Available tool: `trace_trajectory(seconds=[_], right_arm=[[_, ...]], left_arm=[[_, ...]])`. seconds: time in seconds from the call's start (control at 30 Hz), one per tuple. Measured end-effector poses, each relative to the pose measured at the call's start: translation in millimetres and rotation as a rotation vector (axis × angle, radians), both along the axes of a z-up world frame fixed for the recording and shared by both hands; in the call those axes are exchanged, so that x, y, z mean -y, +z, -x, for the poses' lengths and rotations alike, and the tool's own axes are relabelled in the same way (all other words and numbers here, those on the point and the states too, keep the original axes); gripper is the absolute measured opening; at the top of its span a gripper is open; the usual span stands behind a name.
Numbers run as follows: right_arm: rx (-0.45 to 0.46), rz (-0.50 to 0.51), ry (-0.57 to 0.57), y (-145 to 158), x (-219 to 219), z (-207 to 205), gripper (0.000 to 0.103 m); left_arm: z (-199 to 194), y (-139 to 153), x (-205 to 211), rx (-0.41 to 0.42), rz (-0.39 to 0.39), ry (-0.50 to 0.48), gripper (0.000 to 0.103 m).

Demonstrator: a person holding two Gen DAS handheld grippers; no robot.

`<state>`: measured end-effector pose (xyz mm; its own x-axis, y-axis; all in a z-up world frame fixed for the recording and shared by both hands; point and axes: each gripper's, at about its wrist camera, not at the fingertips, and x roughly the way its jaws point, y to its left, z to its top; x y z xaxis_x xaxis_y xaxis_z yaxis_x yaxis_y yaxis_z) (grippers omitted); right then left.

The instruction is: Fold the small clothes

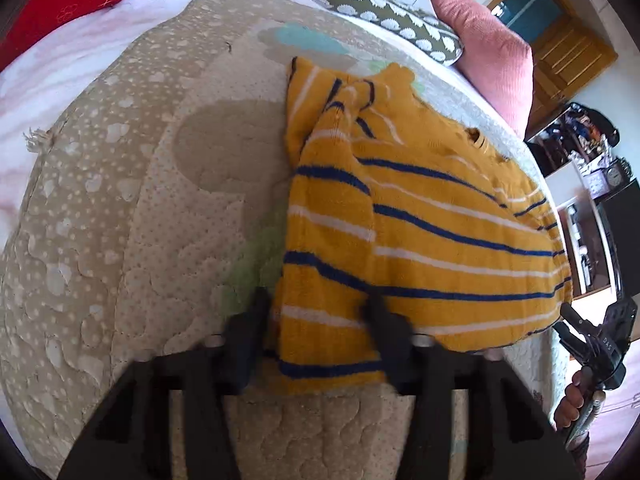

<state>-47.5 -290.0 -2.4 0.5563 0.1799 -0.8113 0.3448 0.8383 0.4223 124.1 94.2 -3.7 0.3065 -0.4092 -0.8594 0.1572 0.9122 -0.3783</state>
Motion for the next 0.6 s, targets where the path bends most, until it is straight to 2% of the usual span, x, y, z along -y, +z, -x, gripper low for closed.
trace_trajectory(seconds=[0.03,0.07,0.23,0.33,0.4,0.47,0.53,0.6], right_arm=[[-0.02,-0.002,0.018,-4.6,-4.9,-4.0,0.051],[-0.041,-0.027,0.041,-8.1,-7.1,-9.6,0.017],[-0.012,-0.071,0.088,21.4,7.2,-12.6,0.013],[-0.014,-0.08,0.091,32.4,19.0,-2.0,0.011],[-0.043,-0.098,0.076,24.9,25.7,6.2,0.01],[-0.091,-0.06,0.054,10.8,28.8,14.2,0.01],[-0.124,-0.035,0.015,-0.9,36.2,22.5,0.01],[-0.139,0.015,-0.049,-3.0,45.3,32.9,0.011]], left_arm=[[-1.2,2.3,1.8,-0.015,-0.005,-0.01,0.014],[-0.7,8.3,1.4,-0.009,-0.012,-0.015,0.01],[8.4,41.8,-14.9,0.024,0.005,-0.034,0.006],[18.3,44.0,-24.4,0.015,0.002,-0.034,0.006],[21.2,35.8,-26.9,0.001,-0.035,-0.024,0.007],[23.7,24.5,-30.1,-0.017,-0.081,-0.005,0.008],[25.5,16.6,-38.7,-0.038,-0.08,0.027,0.012],[28.8,18.0,-48.7,-0.038,-0.047,0.065,0.018]])
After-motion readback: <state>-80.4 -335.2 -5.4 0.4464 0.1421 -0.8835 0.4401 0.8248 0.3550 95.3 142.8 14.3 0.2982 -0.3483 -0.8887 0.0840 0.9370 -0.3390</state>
